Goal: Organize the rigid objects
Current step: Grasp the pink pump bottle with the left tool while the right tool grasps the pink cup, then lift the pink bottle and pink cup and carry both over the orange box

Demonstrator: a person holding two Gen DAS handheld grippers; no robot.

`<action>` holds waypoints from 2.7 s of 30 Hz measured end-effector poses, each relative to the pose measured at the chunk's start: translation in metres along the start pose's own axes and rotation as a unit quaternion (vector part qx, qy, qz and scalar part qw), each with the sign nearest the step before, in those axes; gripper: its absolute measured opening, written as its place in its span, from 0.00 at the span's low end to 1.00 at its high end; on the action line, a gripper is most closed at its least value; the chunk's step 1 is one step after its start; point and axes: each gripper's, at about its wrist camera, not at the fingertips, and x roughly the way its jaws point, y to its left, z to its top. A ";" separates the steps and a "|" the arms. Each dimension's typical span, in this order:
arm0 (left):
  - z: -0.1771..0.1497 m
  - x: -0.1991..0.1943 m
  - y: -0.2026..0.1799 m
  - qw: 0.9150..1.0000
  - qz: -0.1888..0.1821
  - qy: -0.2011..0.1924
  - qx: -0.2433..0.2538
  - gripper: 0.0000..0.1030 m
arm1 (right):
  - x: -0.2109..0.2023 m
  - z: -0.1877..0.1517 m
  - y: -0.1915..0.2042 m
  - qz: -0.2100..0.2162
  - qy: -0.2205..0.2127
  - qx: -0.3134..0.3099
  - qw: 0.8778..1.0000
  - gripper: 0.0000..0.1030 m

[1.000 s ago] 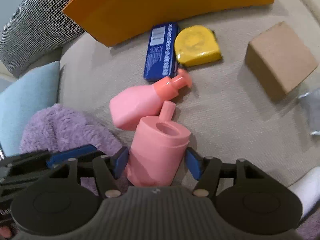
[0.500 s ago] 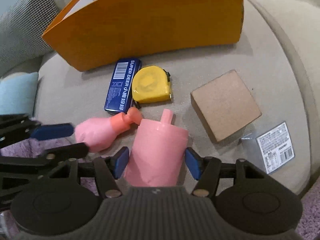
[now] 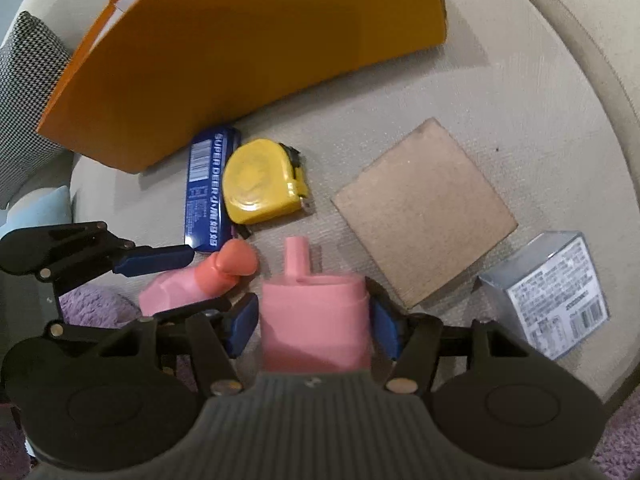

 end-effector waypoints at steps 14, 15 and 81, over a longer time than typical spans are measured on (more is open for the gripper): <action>-0.052 -0.058 0.003 0.983 0.035 -0.120 -0.134 0.26 | -0.042 -0.016 0.044 -0.024 -0.109 -0.158 0.981 0.55; -0.057 -0.063 0.006 0.980 0.035 -0.129 -0.147 0.26 | -0.042 -0.020 0.048 -0.032 -0.119 -0.179 0.976 0.54; 0.064 -0.139 0.095 0.935 0.034 -0.297 -0.192 0.27 | -0.120 0.123 0.092 -0.112 -0.192 -0.482 0.847 0.54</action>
